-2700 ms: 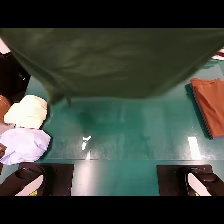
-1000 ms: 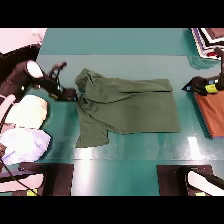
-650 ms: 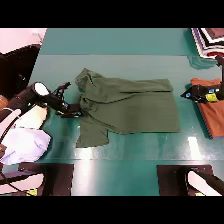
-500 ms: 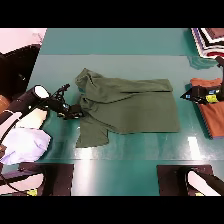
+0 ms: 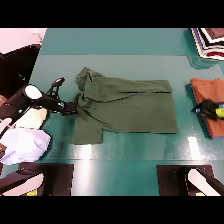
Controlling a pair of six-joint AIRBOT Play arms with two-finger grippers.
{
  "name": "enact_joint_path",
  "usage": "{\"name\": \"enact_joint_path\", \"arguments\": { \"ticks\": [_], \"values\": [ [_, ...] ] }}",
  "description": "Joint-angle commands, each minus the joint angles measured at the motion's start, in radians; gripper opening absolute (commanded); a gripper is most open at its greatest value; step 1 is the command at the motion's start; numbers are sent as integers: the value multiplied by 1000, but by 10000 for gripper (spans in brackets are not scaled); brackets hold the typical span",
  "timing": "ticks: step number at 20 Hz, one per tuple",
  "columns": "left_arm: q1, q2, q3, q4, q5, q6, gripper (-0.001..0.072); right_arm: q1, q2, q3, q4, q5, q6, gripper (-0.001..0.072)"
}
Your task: Fold the shirts.
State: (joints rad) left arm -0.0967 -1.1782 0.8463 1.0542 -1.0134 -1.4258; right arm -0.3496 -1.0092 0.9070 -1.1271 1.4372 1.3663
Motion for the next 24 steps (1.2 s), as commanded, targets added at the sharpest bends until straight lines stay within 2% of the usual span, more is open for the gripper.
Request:
{"name": "enact_joint_path", "arguments": {
  "ticks": [1,3,5,8,11,13,14,15,19,24],
  "values": [
    [1,78,2,18,-11,-6,26,-152,-21,-188,-18,4,0,482],
    [1,77,0,16,-24,-6,26,-171,-82,-270,40,-6,-46,479],
    [1,77,0,16,-26,-6,26,-149,-139,-319,117,-57,-68,445],
    [1,77,0,16,-27,-6,26,-45,-203,-323,142,-134,-67,444],
    [1,77,0,16,-32,-6,26,90,-240,-274,138,-175,-66,401],
    [1,78,0,16,-59,-6,25,158,-250,-234,137,-183,-66,139],
    [1,82,0,16,-69,-7,25,182,-248,-214,137,-182,-66,37],
    [1,97,2,17,-73,-7,24,203,-235,-192,137,-182,-66,16],
    [1,232,114,78,-127,-53,24,224,-83,-19,134,-166,-66,16],
    [1,356,631,147,-252,-74,25,224,138,412,129,-173,-66,16]
  ]
}}
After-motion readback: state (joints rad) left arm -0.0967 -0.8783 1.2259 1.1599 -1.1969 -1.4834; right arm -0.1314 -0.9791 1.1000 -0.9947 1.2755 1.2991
